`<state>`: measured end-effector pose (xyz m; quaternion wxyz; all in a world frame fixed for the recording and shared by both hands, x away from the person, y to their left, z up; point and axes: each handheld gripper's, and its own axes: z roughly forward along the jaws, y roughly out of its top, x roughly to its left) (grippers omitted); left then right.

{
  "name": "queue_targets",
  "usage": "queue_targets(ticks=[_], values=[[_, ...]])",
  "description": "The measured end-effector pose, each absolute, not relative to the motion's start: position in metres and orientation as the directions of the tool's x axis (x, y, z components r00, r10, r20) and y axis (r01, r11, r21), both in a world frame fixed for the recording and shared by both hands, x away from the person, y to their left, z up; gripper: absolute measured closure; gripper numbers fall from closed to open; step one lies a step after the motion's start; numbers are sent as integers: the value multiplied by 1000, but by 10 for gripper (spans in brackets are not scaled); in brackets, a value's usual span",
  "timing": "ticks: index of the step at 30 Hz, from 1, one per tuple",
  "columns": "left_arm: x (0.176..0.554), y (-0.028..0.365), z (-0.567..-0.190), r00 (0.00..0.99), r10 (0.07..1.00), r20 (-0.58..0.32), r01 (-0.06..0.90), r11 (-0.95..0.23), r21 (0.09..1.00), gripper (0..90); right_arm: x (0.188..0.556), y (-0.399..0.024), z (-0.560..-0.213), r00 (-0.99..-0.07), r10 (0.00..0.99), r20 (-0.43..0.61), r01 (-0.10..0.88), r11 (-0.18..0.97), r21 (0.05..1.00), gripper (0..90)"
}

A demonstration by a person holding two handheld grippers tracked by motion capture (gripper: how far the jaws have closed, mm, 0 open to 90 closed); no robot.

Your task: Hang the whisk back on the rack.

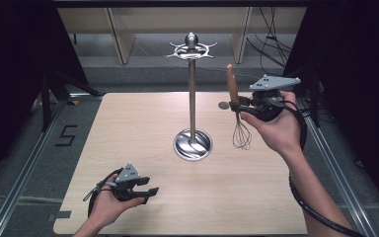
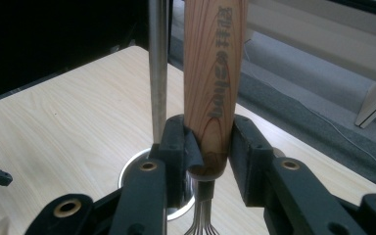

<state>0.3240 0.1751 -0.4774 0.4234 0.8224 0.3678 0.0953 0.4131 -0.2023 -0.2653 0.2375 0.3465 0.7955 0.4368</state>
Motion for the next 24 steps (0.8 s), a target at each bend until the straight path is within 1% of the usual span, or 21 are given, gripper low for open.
queue_targets(ticks=[7,16,18,20,21,23,24], values=[[324,175,-477,711,686,-155,524,-370,767,463,415,-201,-262,-652,752,-99,324,394,860,702],[324,176,-477,711,686,-155,524,-371,767,463,416,-199,-259,-652,754,-82,336,384,860,702],[324,175,-477,711,686,-155,524,-370,767,463,416,-199,-258,-651,753,-93,329,390,860,702],[324,175,-477,711,685,-155,524,-370,767,463,416,-198,-258,-653,753,-82,331,380,864,703],[324,176,-477,711,686,-155,524,-370,767,463,417,-197,-257,-649,754,-98,315,384,868,702],[324,176,-477,712,685,-155,524,-371,767,463,416,-196,-257,-644,760,-87,323,373,870,703],[325,177,-476,718,681,-145,520,-386,762,463,417,-196,-256,-659,748,-82,330,385,862,702]])
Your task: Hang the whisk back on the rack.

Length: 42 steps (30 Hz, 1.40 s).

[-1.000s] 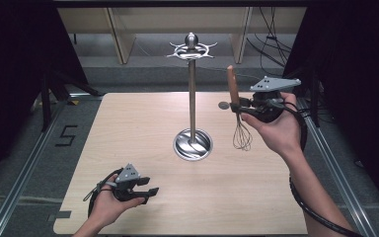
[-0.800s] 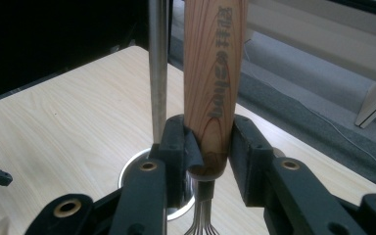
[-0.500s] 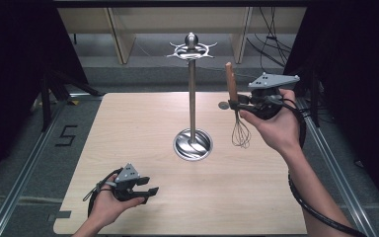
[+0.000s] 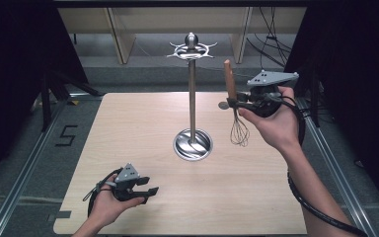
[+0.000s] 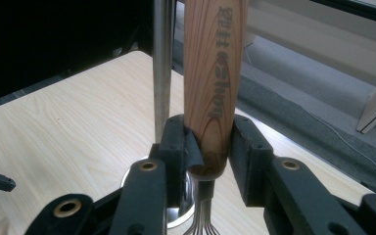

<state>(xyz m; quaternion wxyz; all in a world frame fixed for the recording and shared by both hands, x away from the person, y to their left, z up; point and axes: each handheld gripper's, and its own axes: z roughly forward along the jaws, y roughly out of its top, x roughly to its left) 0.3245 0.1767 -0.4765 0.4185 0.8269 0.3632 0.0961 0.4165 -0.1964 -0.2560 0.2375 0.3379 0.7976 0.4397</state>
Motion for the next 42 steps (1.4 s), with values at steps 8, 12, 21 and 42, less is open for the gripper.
queue_targets(ticks=[8,12,21,42], values=[[324,176,-477,712,685,-155,524,-371,767,463,417,-194,-254,-651,753,-96,316,383,868,702],[324,176,-477,712,685,-155,524,-371,766,463,417,-194,-251,-658,747,-98,320,395,861,703],[325,177,-476,719,679,-147,520,-386,762,463,418,-191,-248,-664,742,-95,316,393,864,703],[325,177,-476,717,681,-150,521,-381,764,463,424,-183,-240,-670,738,-81,325,390,861,703]])
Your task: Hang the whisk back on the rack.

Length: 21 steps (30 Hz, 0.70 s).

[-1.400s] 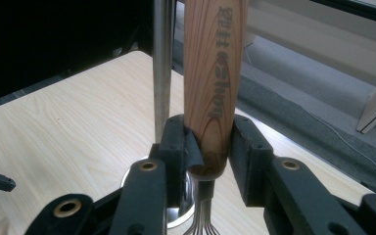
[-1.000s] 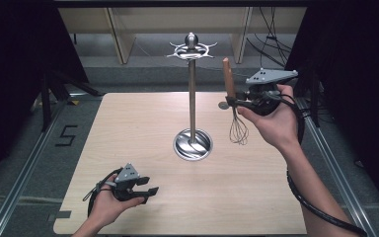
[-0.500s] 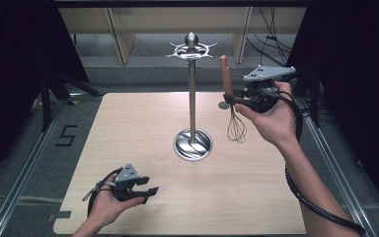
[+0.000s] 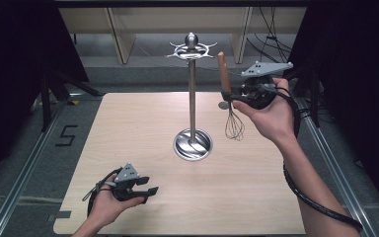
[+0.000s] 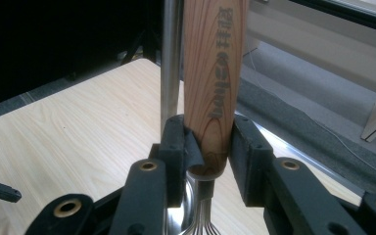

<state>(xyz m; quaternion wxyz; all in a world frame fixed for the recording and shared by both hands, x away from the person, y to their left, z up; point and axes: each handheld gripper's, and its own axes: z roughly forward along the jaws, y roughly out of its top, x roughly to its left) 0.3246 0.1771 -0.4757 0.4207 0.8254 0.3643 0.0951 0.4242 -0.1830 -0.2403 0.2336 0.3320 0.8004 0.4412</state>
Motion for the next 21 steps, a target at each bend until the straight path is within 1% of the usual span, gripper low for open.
queue_targets(ticks=[1,2,3,12,13,14,18,21], values=[[325,178,-476,717,682,-144,520,-386,762,463,425,-182,-240,-675,735,-72,331,388,860,703],[325,178,-476,716,684,-138,519,-390,761,463,427,-182,-240,-667,740,-89,312,386,868,703],[325,177,-476,714,687,-134,517,-387,764,463,427,-183,-239,-677,731,-85,321,397,860,703],[325,178,-476,715,686,-135,516,-388,763,463,430,-182,-238,-678,731,-77,328,395,858,703],[325,177,-476,715,686,-135,517,-388,763,463,431,-182,-238,-685,723,-87,316,403,859,704],[325,177,-476,715,686,-136,517,-388,763,463,430,-181,-238,-680,730,-72,332,394,857,704],[325,177,-476,715,686,-135,517,-388,763,463,432,-180,-237,-679,730,-79,326,397,858,703],[325,177,-476,714,687,-135,517,-388,763,463,432,-178,-236,-683,728,-59,344,392,853,704]])
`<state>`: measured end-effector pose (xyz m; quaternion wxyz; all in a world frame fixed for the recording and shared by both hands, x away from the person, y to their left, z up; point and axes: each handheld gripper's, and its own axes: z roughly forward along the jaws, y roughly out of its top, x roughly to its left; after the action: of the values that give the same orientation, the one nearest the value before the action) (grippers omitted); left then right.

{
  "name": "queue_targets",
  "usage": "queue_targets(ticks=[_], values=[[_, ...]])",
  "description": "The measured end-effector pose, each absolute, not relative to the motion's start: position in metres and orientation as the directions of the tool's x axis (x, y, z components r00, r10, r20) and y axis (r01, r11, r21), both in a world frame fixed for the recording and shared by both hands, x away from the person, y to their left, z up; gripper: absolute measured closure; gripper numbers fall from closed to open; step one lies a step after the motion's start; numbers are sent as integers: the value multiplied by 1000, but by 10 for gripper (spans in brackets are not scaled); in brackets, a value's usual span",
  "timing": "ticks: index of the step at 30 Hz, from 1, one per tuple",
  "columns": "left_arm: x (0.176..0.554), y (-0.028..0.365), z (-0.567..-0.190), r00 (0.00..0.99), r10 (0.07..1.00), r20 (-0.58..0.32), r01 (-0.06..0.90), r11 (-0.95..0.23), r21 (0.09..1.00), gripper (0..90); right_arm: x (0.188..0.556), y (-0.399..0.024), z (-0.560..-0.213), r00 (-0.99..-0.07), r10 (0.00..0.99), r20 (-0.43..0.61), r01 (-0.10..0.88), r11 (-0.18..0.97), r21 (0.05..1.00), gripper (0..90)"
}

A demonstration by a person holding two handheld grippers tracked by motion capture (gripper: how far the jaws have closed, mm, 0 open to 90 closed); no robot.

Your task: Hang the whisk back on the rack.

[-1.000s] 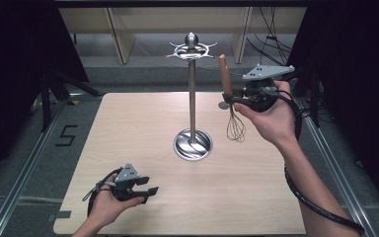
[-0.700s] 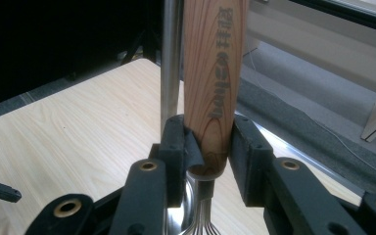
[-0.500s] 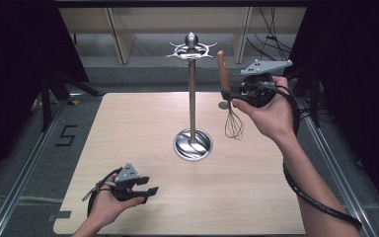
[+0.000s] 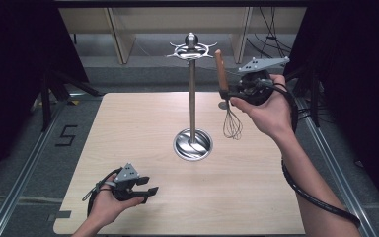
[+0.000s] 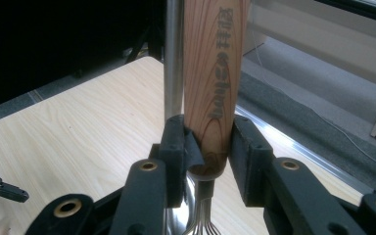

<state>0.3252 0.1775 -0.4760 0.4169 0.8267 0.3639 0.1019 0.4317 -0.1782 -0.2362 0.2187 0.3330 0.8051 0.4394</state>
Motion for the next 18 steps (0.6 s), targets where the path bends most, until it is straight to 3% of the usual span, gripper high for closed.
queue_targets(ticks=[18], values=[[325,177,-476,721,678,-146,519,-388,762,463,443,-165,-237,-697,715,-42,379,418,826,702]])
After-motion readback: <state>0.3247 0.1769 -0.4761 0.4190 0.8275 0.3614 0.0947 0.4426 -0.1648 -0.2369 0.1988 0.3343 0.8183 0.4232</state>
